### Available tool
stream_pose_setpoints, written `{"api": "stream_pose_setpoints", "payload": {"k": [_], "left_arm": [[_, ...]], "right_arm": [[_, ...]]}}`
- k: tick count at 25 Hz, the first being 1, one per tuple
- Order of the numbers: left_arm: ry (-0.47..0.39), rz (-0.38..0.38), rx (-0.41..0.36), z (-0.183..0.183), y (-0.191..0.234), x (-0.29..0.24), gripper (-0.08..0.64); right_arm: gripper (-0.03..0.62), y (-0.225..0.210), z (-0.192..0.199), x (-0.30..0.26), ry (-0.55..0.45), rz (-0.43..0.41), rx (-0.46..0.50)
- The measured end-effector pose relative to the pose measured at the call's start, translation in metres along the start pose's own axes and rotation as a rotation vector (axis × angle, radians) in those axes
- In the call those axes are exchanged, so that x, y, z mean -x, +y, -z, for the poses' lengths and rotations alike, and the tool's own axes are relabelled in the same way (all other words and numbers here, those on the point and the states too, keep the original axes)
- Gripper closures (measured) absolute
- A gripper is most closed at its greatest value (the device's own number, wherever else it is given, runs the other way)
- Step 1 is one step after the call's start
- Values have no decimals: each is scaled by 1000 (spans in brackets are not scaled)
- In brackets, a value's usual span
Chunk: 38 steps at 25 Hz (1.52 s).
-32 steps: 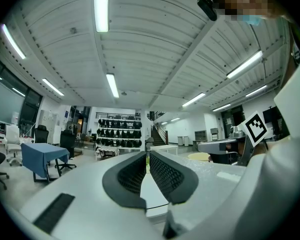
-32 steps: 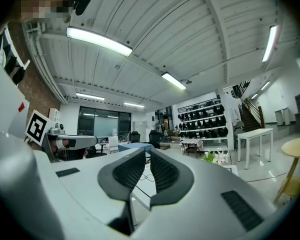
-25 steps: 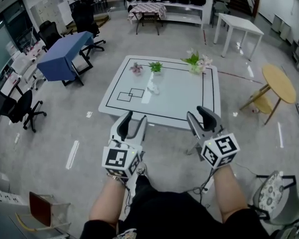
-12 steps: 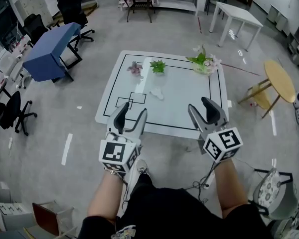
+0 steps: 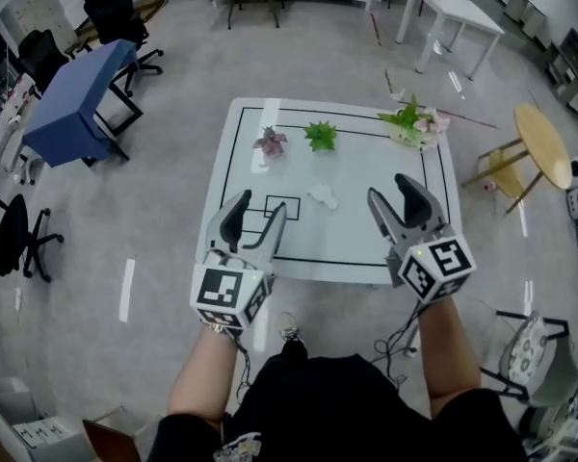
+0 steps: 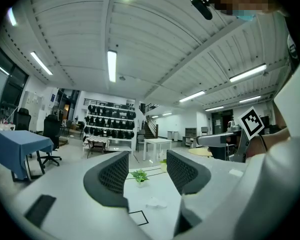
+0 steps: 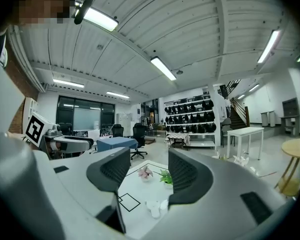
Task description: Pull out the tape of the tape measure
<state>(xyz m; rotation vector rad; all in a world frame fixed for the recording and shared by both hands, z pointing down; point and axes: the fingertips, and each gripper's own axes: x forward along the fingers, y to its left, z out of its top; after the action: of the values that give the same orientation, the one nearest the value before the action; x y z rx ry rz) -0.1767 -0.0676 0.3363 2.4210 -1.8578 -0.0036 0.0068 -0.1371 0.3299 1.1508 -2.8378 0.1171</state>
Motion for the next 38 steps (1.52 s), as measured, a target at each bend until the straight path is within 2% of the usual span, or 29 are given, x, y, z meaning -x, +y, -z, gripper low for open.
{"api": "stream_pose_setpoints", "payload": {"k": [7, 16, 30, 38], "left_arm": [[8, 66, 22, 5, 45, -23, 337], [11, 122, 51, 8, 64, -40, 337], [83, 95, 86, 42, 80, -62, 339], [150, 59, 106, 74, 80, -85, 338]], "right_arm": [[359, 5, 2, -47, 13, 57, -2], [354, 10, 7, -69, 63, 86, 14], [348, -2, 70, -105, 181, 27, -28], [344, -18, 131, -129, 290, -39, -64]]}}
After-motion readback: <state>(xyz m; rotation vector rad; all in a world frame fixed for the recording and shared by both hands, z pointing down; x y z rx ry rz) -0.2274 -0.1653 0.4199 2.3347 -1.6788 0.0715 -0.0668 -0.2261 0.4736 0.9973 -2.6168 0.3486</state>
